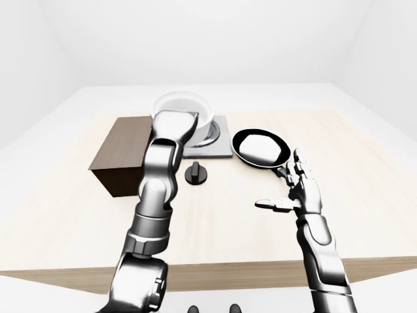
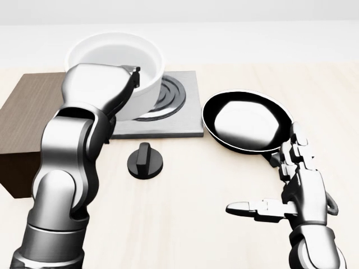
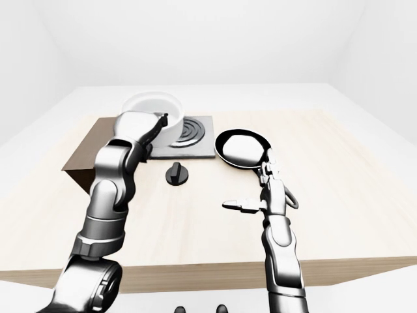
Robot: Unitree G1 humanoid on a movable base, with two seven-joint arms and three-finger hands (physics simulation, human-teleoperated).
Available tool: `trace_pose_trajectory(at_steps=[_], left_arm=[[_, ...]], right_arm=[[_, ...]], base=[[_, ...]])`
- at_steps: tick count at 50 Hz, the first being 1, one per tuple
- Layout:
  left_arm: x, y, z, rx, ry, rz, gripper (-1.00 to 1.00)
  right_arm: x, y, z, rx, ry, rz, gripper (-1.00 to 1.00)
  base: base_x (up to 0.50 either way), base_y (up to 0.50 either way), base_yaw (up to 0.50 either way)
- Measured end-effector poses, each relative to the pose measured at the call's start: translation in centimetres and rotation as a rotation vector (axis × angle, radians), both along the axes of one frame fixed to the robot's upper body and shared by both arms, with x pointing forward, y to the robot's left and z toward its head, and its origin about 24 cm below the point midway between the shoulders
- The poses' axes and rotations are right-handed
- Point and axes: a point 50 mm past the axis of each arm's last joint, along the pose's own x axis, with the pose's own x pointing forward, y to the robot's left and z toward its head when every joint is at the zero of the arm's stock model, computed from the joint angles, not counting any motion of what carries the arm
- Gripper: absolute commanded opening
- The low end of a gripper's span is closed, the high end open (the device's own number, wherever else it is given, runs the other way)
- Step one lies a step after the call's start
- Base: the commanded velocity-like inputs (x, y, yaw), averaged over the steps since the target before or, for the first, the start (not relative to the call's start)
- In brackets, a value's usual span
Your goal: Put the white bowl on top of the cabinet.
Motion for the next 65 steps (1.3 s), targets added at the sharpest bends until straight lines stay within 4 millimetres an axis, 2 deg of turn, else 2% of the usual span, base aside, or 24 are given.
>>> trace_pose_trajectory(at_steps=[9,18,30,42,65], left_arm=[[1.3,1.6,1.4,-0.009,-0.024,0.02,-1.0],[3.0,4.0,3.0,-0.052,-0.061,0.043,-1.0],[4.4,6.9,3.9,-0.14,-0.103,0.068,-1.0],[5.2,9.7,3.9,-0.221,-0.132,0.112,-1.0],[6.0,14.0,1.9,-0.361,-0.149,0.223,-1.0]], right_arm=[[0.0,0.1,0.0,-0.002,0.0,0.001,1.0],[0.1,0.2,-0.1,-0.005,0.002,0.003,1.0],[0.1,0.3,-0.2,-0.007,0.004,0.003,1.0],[0.1,0.3,-0.3,-0.01,0.003,-0.001,1.0],[0.3,0.3,-0.4,-0.016,0.002,-0.01,1.0]], base=[[0.0,0.0,0.0],[0.0,0.0,0.0],[0.0,0.0,0.0],[0.0,0.0,0.0],[0.0,0.0,0.0]])
